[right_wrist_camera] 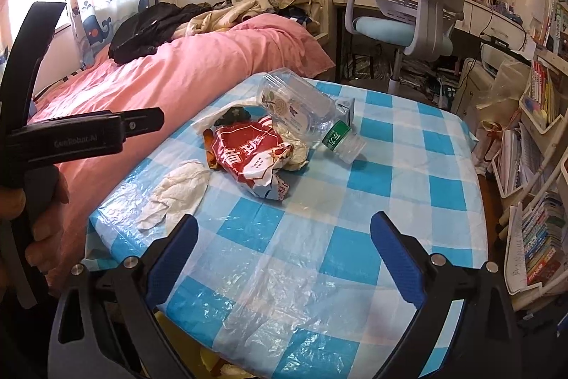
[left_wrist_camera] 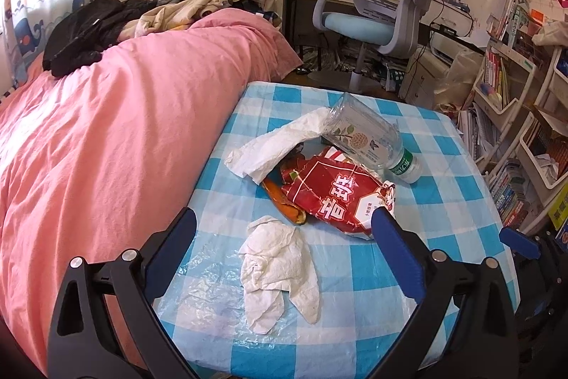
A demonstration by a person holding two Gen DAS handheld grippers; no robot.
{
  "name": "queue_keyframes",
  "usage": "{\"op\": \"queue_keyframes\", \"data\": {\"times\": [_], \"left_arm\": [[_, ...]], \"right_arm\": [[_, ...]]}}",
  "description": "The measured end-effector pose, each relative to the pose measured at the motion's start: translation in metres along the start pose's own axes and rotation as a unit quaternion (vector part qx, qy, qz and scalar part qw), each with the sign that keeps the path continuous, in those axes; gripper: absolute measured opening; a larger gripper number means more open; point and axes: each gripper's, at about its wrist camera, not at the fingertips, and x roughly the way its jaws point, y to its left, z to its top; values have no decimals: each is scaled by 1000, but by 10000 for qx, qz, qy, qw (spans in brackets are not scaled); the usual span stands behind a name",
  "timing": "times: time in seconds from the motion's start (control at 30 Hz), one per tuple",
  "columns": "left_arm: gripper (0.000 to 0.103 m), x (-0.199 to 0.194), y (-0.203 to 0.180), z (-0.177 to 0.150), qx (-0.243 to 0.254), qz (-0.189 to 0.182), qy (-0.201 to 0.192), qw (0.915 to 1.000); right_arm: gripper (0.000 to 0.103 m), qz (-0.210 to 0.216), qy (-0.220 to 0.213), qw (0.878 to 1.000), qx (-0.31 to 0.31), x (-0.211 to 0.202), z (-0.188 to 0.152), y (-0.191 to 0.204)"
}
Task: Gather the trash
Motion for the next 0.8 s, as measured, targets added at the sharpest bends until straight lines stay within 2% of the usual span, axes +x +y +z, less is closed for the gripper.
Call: {"op": "queue_keyframes", "data": {"times": [0.8], "left_arm": [[95,2,4,-2,9,-27,135,9999]], "right_arm": [[94,-63,28,10000,-7,1,-1,0]]}}
